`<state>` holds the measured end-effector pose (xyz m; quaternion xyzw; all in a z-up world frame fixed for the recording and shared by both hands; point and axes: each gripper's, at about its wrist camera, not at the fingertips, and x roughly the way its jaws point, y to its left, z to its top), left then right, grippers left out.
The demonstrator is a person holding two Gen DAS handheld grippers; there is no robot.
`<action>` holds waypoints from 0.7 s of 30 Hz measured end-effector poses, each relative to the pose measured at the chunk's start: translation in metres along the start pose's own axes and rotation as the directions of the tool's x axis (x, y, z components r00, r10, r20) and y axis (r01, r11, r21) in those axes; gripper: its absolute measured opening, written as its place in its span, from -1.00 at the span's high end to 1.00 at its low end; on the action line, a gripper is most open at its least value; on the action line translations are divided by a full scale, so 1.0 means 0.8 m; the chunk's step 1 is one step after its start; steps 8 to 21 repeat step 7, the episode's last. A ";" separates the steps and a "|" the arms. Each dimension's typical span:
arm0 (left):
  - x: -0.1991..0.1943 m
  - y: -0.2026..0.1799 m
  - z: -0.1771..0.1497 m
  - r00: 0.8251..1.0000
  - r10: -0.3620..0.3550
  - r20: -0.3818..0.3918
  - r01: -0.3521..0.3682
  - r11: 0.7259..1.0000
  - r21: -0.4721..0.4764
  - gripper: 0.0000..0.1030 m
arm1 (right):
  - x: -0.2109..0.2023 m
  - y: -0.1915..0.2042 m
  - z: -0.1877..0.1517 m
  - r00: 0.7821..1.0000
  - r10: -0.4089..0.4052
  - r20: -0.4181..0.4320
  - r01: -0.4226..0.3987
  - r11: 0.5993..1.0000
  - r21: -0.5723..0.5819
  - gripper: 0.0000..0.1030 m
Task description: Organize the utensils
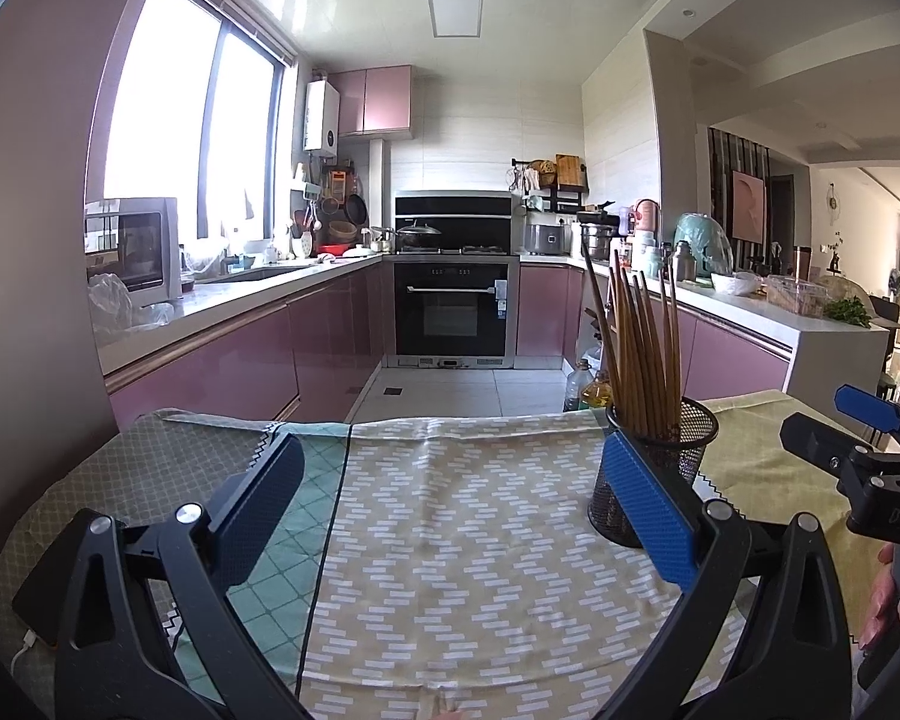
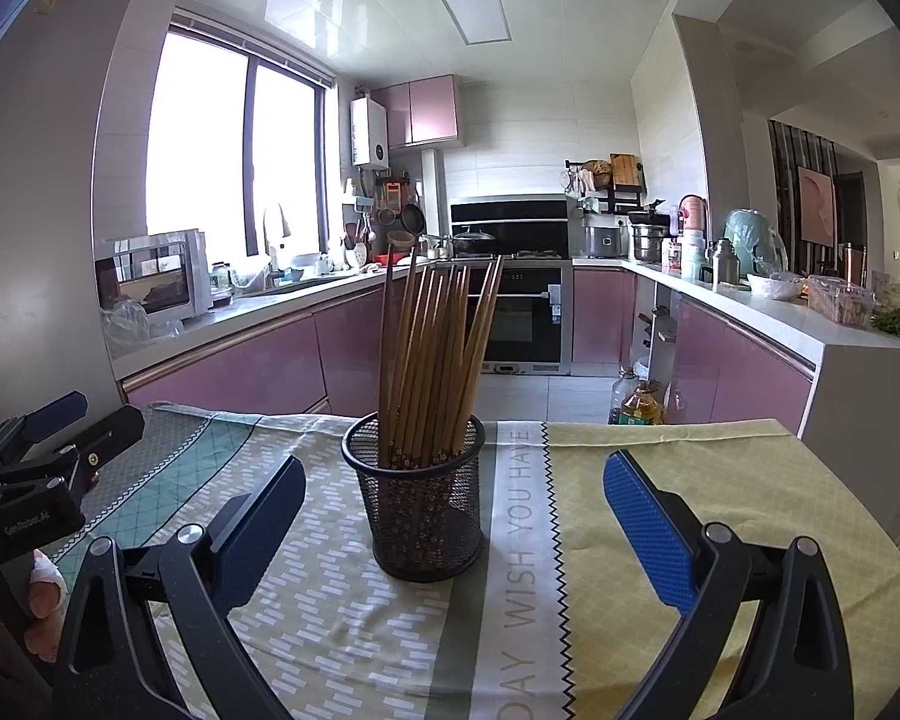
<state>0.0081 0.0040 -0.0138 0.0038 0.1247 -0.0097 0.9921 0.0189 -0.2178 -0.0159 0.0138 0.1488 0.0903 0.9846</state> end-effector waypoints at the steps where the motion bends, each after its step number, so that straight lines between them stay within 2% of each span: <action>1: 0.004 0.001 0.000 1.000 0.001 -0.019 -0.001 1.000 -0.002 -0.91 | 0.002 -0.006 -0.001 1.000 -0.013 -0.015 0.013 1.000 -0.004 -0.87; 4: 0.016 0.012 -0.003 0.997 0.017 -0.076 -0.017 1.000 -0.005 -0.91 | 0.017 -0.043 -0.006 0.991 -0.071 -0.116 0.073 0.997 0.012 -0.87; 7: 0.031 0.027 -0.008 0.988 0.050 -0.146 -0.050 0.999 0.005 -0.91 | 0.047 -0.100 -0.019 0.941 -0.184 -0.284 0.195 0.981 0.010 -0.87; 21: 0.031 0.027 -0.008 0.988 0.050 -0.146 -0.050 0.999 0.005 -0.91 | 0.047 -0.100 -0.019 0.941 -0.184 -0.284 0.195 0.981 0.010 -0.87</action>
